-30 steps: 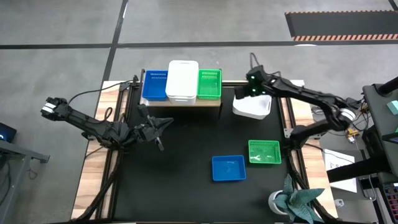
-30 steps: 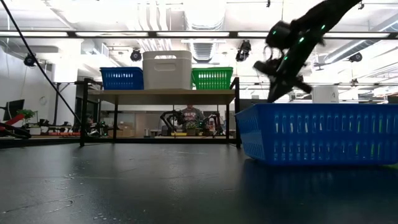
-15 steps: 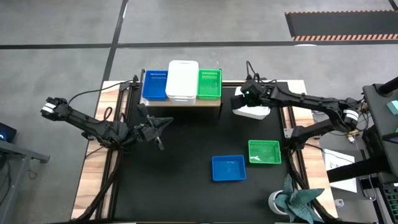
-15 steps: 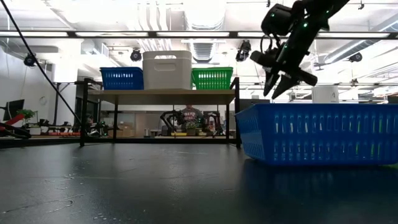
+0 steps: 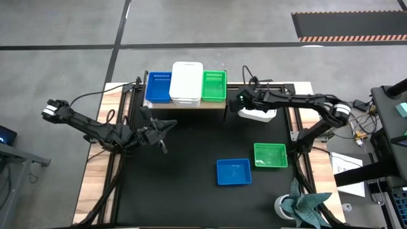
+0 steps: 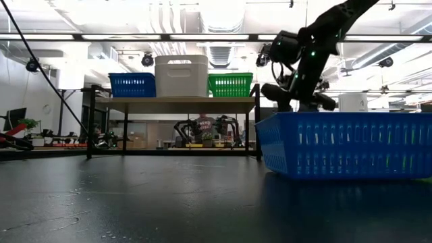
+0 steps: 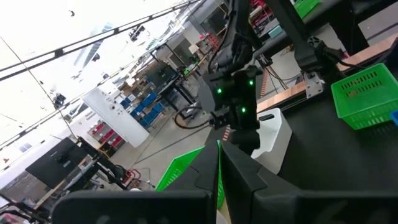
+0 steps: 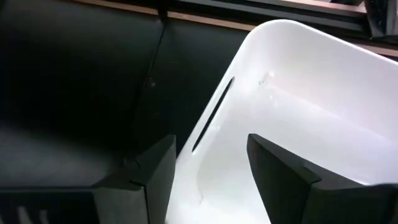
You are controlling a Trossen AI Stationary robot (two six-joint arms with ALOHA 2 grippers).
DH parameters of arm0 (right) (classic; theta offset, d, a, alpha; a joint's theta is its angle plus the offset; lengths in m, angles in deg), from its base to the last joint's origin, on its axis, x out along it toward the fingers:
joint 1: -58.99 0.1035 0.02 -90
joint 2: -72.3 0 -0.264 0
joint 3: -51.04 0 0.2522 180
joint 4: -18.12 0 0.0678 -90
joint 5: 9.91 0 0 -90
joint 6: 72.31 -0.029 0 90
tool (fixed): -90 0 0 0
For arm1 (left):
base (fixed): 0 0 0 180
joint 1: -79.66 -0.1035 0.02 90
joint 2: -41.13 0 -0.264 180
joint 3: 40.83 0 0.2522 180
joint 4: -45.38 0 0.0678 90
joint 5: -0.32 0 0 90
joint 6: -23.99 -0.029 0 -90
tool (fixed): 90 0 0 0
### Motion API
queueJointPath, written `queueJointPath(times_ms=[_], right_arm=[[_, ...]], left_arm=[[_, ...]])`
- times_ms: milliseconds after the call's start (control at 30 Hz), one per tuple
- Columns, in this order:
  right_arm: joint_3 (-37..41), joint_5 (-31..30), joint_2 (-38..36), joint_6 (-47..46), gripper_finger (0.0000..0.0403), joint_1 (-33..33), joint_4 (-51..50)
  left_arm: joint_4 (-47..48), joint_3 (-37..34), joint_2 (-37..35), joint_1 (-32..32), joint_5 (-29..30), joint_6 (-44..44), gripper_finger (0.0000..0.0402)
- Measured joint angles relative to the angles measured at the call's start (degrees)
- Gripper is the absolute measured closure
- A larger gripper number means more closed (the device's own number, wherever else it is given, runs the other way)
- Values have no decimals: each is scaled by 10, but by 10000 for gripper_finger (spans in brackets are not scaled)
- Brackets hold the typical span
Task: Stack baskets on shelf by color
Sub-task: Stack the white bin on top of the white bin on the shelf
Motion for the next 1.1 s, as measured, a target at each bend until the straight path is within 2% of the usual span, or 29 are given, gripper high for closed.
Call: queueJointPath(times_ms=[467,633,933,1100], right_arm=[[0,6,46,9,219,0,10],[0,6,46,9,264,0,-5],[0,-5,44,-11,384,0,-19],[0,-2,38,-15,393,0,-27]], left_arm=[[0,0,0,0,0,0,402],[0,0,0,0,0,0,402],[0,0,0,0,0,0,402],[0,0,0,0,0,0,402]])
